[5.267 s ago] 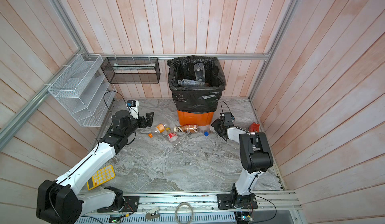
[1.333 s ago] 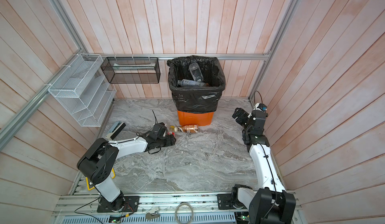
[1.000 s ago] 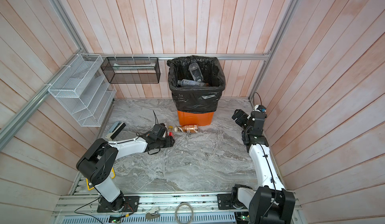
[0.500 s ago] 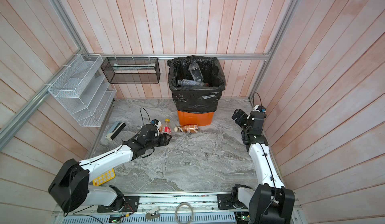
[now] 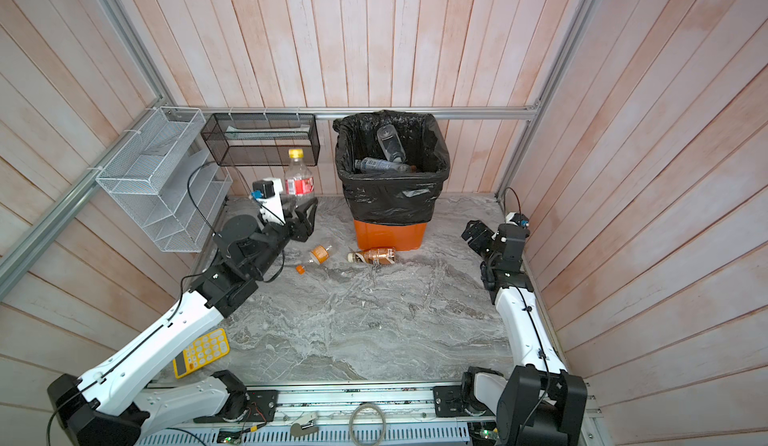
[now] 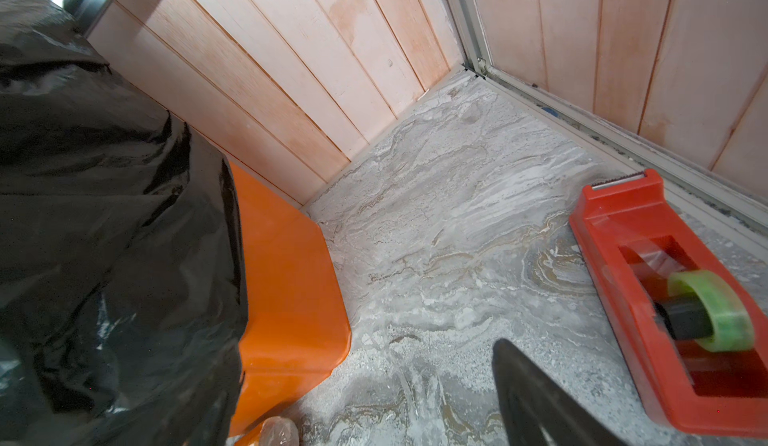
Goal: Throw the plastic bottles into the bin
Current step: 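Lift the Coca-Cola bottle with the left gripper and drop it into the bin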
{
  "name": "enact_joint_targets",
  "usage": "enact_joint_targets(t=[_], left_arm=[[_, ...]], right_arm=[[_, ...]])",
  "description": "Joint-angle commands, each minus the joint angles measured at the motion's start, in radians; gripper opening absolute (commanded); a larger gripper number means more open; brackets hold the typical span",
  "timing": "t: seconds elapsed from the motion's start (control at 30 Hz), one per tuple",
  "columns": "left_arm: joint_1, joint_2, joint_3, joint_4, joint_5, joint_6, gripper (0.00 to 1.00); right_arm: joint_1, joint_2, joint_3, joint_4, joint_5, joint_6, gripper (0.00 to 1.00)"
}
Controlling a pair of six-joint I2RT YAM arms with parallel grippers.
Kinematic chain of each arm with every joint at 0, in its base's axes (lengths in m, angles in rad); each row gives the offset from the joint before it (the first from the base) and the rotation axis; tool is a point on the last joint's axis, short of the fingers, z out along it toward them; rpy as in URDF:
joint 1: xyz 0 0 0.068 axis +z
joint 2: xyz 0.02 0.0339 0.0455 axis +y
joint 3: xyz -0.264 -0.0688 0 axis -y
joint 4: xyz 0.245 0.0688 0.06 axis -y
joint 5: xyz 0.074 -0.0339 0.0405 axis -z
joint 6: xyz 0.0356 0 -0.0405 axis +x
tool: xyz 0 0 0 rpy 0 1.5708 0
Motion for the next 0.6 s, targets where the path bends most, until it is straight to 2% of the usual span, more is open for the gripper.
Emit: enact_joint_targets(t=[0.0, 0.07, 0.13, 0.2, 0.27, 0.3, 0.33, 0.37, 0.57], left_arm=[[0.003, 0.163, 0.194, -0.002, 0.125, 0.119, 0.58], [0.013, 0.322, 0.433, -0.161, 0.219, 0.086, 0.60], [0.017, 0.516, 0.750, -0.385, 0.282, 0.039, 0.64], [0.019, 0.667, 1.014, -0.570, 0.314, 0.009, 0.72], [0.019, 0.758, 1.163, -0.649, 0.320, -0.008, 0.81], [0.019, 0.772, 1.189, -0.649, 0.311, -0.012, 0.85], [0.020, 0.763, 1.174, -0.622, 0.299, -0.016, 0.96], [0.019, 0.739, 1.134, -0.576, 0.289, -0.018, 1.00], [0.016, 0.483, 0.687, -0.200, 0.224, -0.019, 0.99]], right_arm=[[-0.006, -0.024, -0.017, 0.018, -0.009, -0.002, 0.94], [-0.006, -0.031, -0.014, 0.016, -0.024, -0.013, 0.94], [-0.005, -0.038, -0.005, 0.001, -0.028, -0.028, 0.94], [-0.006, -0.047, 0.000, -0.010, -0.023, -0.041, 0.94], [-0.005, -0.061, 0.003, -0.018, -0.015, -0.054, 0.94], [-0.006, -0.068, 0.002, -0.020, -0.013, -0.059, 0.94], [-0.005, -0.071, 0.000, -0.022, -0.011, -0.064, 0.94], [-0.006, -0.075, -0.001, -0.022, -0.012, -0.067, 0.94], [-0.006, -0.068, -0.011, -0.013, -0.022, -0.066, 0.94]])
